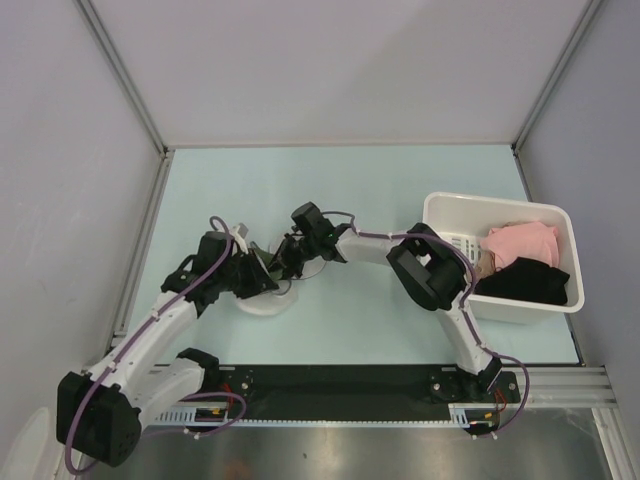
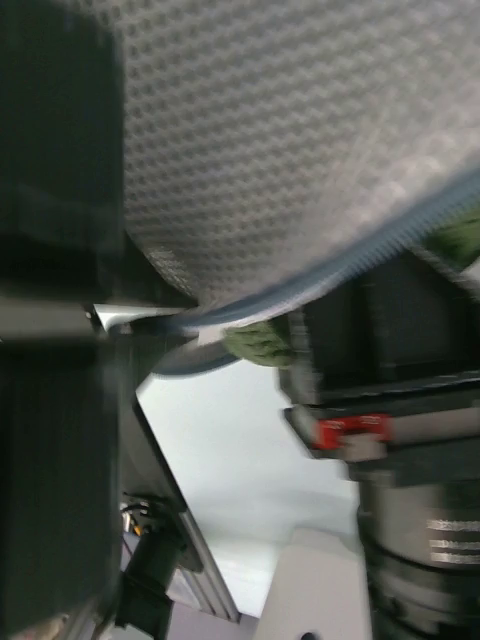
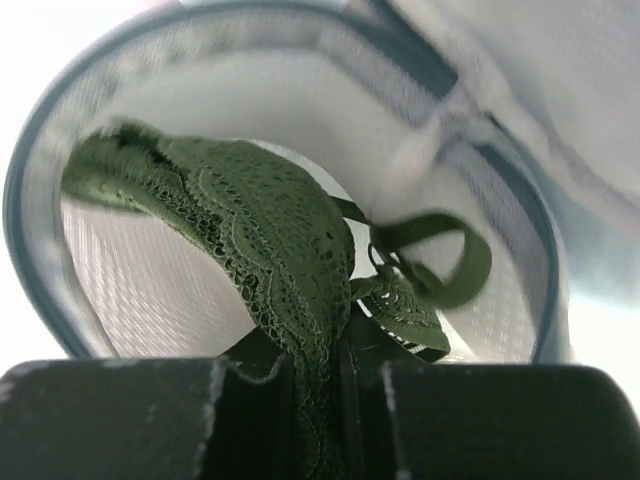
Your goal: Place the bra in the laundry bag and zip it closed
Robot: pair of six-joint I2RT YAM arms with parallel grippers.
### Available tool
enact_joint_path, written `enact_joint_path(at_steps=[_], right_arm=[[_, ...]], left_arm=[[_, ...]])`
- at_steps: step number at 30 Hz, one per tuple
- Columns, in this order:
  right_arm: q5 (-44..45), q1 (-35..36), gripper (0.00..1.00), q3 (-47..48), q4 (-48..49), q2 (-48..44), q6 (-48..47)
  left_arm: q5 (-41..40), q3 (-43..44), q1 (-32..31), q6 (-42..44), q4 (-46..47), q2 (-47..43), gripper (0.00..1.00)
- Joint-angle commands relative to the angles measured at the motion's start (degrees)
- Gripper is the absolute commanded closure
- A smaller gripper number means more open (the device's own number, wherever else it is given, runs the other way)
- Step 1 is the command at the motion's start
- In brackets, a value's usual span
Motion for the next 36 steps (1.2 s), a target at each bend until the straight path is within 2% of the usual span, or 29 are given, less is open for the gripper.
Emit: enact_joint_path(at_steps=[1,2,3,5,7,9,10,13,14,15,20,21,24,31,36], right_arm=[[0.9,0.6,1.0,-0.1,-6.6,-5.2,-15.7],[0.5,0.4,1.0,-0.5,-6.6,-5.3,-17.0],[-0.3,0.3,1.0,-1.3,-5.3,-5.2,-17.5],[-2.3,-0.1,1.0,-2.0,-3.8,-4.7,-18.2],[-2.8,-0.4,1.0,-2.8,-2.7,-4.6,-18.9],[-3.3,-0.7,1.0,-2.7,-2.5,-4.6,-20.3],[-3.5,-0.7,1.0,-2.4,-2.9,-4.5,-20.9],[-4.6,-0.9,1.0,-1.8,-4.0,-4.4,-23.3],[-4.6,-1.1,1.0,-1.3,-5.7,-4.4,-25.9],[-5.2,-1.1,1.0,-1.0,-5.9,-4.4,-26.6],[-5.6,-1.6,1.0,-1.0,-7.4,-5.2,-29.5],[-5.6,-1.6,1.0,-1.0,-7.6,-5.4,-29.7],[-5.9,-2.3,1.0,-0.9,-7.9,-5.7,-29.8],[-7.1,-2.5,1.0,-1.0,-5.8,-5.0,-28.9],[-10.0,-2.5,1.0,-0.6,-5.3,-4.6,-29.2]], left_arm=[[-2.5,7.4,-0.4,0.7,-2.1,3.6,0.64],[-4.0,8.5,-0.4,0.1,-3.9,3.2,0.54],[-7.2,10.6,-0.4,-0.4,-7.4,1.6,0.4],[-10.8,12.5,-0.3,-2.1,-10.8,-1.4,0.28],[-15.2,15.1,0.7,-5.8,-17.3,-5.1,0.22],[-16.9,16.4,2.0,-9.6,-24.9,-7.8,0.2],[-17.8,16.4,2.8,-14.8,-27.0,-8.6,0.2],[-14.3,13.5,3.5,-22.9,-30.5,-10.9,0.25],[-12.3,10.1,3.8,-26.2,-30.5,-11.3,0.35],[-11.7,9.0,4.1,-28.7,-30.2,-11.3,0.35],[-12.6,4.0,9.0,-30.3,-27.8,-8.7,0.54],[-13.0,3.6,10.7,-30.4,-27.9,-8.0,0.68],[-14.9,1.6,12.5,-29.5,-25.4,-6.2,0.85],[-10.4,-6.2,13.8,-28.7,-15.4,0.0,0.94],[-11.7,-4.8,14.4,-23.9,-11.4,6.4,0.95]])
